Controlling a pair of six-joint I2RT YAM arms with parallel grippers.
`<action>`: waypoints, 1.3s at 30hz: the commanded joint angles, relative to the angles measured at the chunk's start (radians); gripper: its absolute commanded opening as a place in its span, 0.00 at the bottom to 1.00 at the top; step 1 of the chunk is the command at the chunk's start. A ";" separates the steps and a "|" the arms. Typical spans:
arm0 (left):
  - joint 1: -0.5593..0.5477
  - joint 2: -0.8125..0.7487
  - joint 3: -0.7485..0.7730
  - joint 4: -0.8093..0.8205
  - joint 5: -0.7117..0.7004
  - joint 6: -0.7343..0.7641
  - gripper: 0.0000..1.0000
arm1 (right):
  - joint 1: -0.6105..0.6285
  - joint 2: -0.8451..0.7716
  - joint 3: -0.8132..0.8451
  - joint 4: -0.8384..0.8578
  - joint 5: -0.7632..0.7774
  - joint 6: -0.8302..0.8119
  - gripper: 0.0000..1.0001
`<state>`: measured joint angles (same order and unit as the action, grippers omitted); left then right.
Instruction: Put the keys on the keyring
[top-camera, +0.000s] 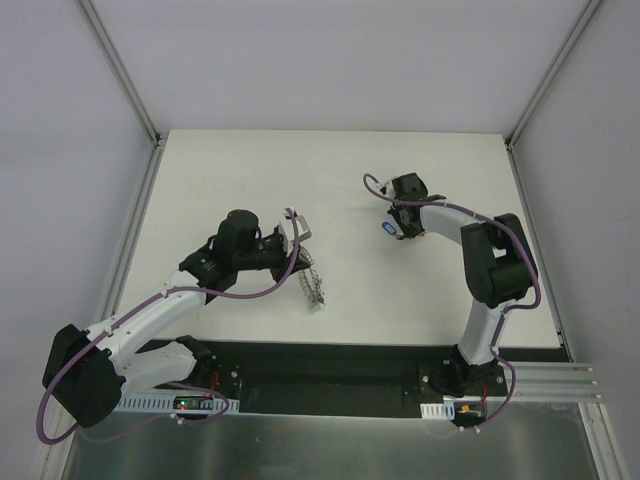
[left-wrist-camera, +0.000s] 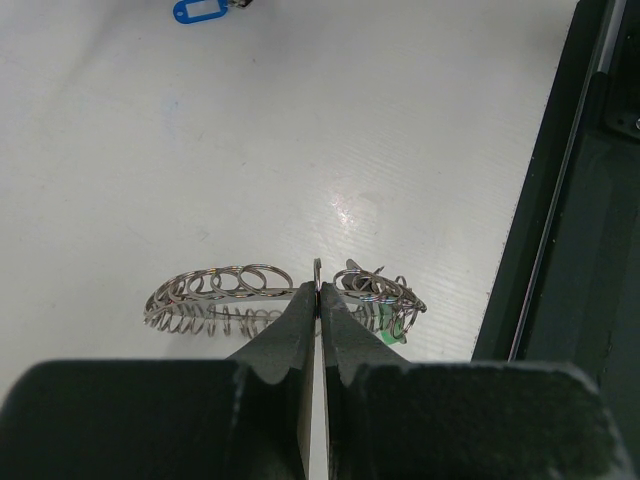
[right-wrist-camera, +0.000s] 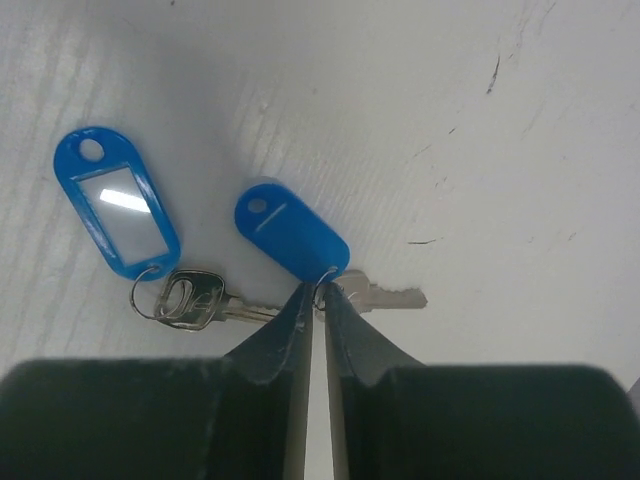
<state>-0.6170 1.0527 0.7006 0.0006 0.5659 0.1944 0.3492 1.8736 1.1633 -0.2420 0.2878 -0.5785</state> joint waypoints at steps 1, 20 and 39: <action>-0.012 -0.031 0.046 0.030 0.023 0.008 0.00 | -0.003 0.006 0.035 -0.008 0.024 -0.014 0.09; -0.020 -0.072 0.050 0.030 0.028 -0.004 0.00 | 0.068 -0.583 -0.206 -0.206 -0.101 0.175 0.01; -0.020 -0.111 0.043 0.030 0.025 -0.018 0.00 | 0.374 -0.641 -0.307 -0.419 -0.266 0.439 0.01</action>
<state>-0.6231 0.9737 0.7006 -0.0002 0.5671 0.1875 0.6518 1.0874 0.8207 -0.6621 0.0364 -0.1738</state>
